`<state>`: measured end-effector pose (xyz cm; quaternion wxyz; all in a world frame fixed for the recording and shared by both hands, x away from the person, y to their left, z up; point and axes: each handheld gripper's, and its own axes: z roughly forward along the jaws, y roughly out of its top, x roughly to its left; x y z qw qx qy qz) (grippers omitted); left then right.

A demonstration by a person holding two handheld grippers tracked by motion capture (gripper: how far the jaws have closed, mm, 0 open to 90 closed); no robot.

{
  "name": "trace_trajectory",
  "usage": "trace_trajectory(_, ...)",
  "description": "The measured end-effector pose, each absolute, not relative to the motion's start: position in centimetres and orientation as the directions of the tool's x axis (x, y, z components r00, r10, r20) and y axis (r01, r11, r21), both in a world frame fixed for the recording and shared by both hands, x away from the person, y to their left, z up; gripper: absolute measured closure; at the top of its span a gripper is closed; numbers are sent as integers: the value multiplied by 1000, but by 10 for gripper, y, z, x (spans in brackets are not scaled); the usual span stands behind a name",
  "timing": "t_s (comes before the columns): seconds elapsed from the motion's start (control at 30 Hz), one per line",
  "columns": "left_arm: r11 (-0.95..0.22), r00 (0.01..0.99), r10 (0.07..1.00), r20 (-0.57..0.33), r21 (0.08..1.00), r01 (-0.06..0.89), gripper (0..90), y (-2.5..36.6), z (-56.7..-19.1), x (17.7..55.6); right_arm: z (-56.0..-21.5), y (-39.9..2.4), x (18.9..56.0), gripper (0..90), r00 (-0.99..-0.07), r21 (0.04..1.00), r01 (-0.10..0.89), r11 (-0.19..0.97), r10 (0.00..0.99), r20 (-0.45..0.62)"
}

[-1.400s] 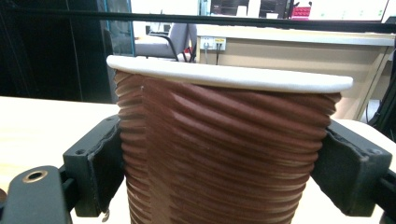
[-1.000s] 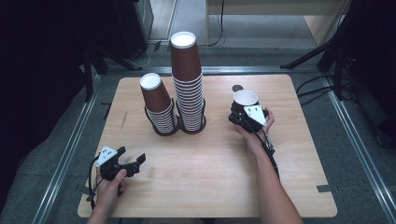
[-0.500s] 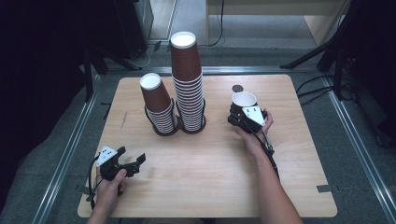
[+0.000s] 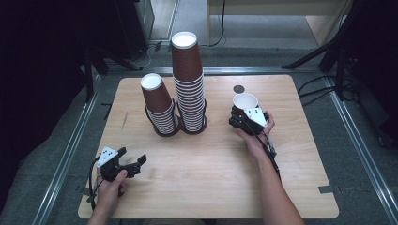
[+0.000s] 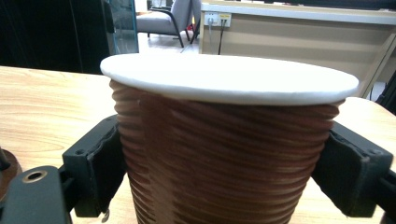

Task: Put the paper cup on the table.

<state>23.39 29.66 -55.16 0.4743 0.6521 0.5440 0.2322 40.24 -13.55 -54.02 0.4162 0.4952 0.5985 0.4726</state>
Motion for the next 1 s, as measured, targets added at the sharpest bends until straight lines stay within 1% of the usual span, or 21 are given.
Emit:
trace_trajectory(0.4,41,301,930,-212,871,490,32,297,-552,234,-539,-140,399,105,-183,975,221,36,983,5)
trace_trajectory(0.7,41,300,930,-213,871,489,32,296,-552,234,-535,-141,396,0,-212,975,222,31,977,17)
trace_trajectory(1.0,40,302,930,-212,871,489,32,297,-552,234,-530,-143,385,0,-244,977,210,43,970,10)
